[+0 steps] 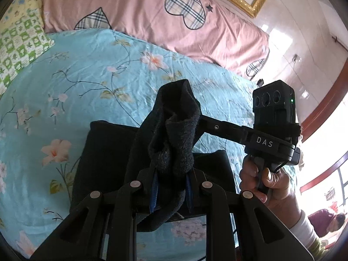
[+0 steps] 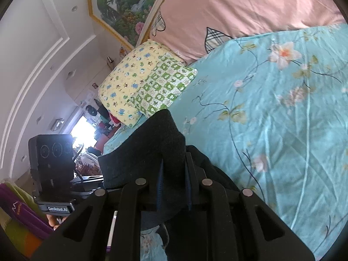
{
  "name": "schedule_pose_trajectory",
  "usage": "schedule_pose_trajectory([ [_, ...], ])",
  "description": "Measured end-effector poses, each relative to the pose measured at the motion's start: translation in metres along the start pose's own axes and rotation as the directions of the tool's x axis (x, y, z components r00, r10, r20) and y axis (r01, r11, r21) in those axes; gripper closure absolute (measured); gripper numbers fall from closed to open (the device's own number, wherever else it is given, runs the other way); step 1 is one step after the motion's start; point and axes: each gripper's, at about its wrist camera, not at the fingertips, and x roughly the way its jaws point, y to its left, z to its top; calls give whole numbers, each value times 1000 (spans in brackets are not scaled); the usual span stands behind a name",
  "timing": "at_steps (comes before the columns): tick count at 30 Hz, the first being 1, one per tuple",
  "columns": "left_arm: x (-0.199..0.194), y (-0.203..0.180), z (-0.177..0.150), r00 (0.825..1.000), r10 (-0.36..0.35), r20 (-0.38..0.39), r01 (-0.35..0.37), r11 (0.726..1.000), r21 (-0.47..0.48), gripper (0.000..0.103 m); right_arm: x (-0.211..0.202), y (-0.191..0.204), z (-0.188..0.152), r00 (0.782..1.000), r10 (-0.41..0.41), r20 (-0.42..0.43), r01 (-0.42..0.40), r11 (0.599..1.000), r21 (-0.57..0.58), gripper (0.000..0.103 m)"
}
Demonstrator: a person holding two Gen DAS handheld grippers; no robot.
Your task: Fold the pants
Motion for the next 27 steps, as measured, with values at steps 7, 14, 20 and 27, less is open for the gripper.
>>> schedule_pose_trajectory([
  [7,14,-14,-4,1000,-4,-27,5,999,37,83,-11,-12,-10,1000,-10,15,10,1000,29,84],
  [14,23,-29,-13,999,-25,-40,28,996,89,83,-26,-20,-24,999,-28,39,27,998,49,84],
  [20,35,-38,-22,998,-40,-50,47,990,136,82,-36,-27,-35,997,-57,50,52,995,80,84],
  [27,42,-43,-31,997,-59,-52,68,983,173,82,-45,-29,-46,993,-98,58,93,991,94,83],
])
